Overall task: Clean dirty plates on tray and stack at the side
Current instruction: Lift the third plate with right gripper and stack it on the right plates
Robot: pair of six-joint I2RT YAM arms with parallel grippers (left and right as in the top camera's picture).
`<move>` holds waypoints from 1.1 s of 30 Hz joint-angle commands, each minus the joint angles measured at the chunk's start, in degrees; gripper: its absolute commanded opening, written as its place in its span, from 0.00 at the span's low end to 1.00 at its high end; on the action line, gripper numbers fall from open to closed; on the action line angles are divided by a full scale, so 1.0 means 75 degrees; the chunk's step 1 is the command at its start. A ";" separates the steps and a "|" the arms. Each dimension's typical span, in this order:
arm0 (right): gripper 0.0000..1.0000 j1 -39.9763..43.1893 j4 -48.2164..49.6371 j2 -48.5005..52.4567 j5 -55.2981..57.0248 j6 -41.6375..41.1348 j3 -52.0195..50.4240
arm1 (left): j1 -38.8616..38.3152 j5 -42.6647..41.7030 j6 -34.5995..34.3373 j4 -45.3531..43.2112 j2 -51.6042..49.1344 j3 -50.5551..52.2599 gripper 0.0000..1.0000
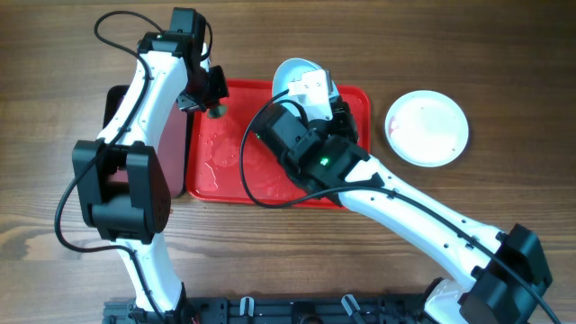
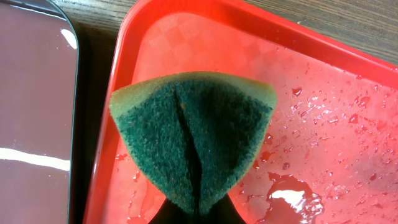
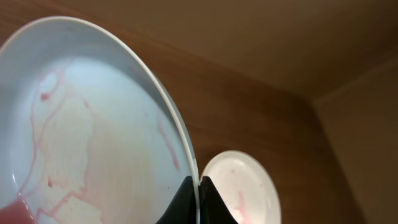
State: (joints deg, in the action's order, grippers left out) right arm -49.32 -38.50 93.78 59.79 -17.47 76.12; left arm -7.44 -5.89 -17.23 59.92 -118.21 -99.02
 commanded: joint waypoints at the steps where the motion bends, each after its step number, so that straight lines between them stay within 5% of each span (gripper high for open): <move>1: 0.04 -0.0198 0.0224 -0.0017 0.1142 0.1020 0.0000 | -0.0009 -0.0178 -0.0297 -0.0035 -0.0099 0.0061 0.04; 14: 0.04 -0.1008 0.1865 -0.0017 0.3634 0.3430 0.0000 | -0.0315 -0.0236 -0.0364 -0.0038 -0.0099 0.0061 0.04; 30: 0.04 -0.1032 0.2020 -0.0017 0.3611 0.3249 0.0000 | -0.0315 -0.0236 -0.0364 -0.0041 -0.0099 0.0061 0.04; 33: 0.04 -0.1017 0.1463 -0.0017 0.1772 0.2582 -0.0003 | -0.0315 -0.0236 -0.0364 -0.0041 -0.0099 0.0061 0.04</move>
State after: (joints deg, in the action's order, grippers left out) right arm -56.86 -24.16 93.78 84.18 7.33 76.12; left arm -9.82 -6.96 -19.22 59.79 -118.21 -98.94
